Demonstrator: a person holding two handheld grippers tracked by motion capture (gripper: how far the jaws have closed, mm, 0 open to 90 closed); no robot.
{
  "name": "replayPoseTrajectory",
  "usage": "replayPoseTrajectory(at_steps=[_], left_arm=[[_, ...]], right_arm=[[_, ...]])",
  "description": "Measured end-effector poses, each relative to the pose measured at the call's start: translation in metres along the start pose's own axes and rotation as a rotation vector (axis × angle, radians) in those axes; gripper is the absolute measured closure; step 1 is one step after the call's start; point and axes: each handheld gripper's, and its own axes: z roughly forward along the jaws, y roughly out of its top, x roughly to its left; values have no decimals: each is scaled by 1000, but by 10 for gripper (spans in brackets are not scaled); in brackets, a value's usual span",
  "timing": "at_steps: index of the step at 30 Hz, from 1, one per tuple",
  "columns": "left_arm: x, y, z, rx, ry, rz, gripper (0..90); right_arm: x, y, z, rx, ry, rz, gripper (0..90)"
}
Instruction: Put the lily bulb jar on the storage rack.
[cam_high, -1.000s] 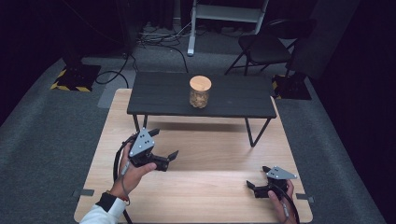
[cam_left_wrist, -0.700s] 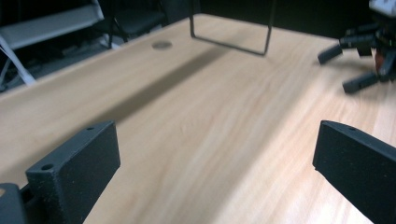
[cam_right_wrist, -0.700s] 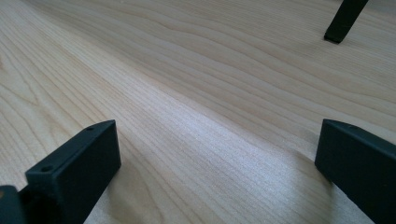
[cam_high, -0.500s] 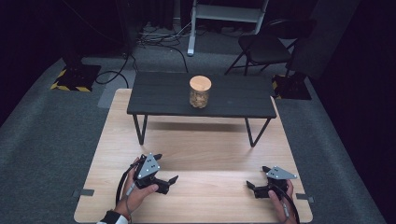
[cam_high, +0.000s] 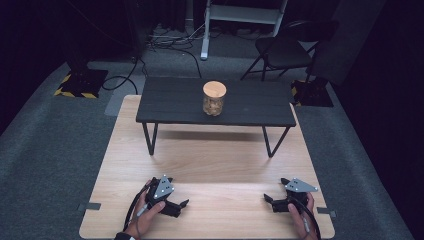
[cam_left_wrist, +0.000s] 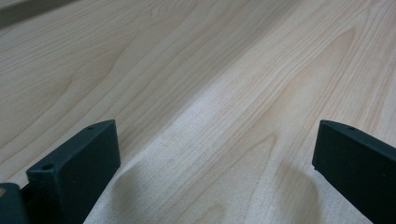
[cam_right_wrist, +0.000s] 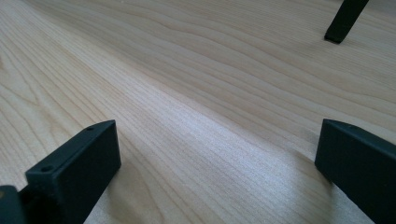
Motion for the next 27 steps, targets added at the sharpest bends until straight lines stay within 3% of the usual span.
replayPoseTrajectory(at_steps=[3,4,9,27], left_arm=[[2,1,2,11,-17,5,7],[-1,3,3,27,-3,16,7],[2,-3,5,2,-13,14,5],[1,-3,5,3,-3,7,5]], right_arm=[[0,0,0,0,0,0,0],[0,0,0,0,0,0,0],[0,0,0,0,0,0,0],[0,0,0,0,0,0,0]])
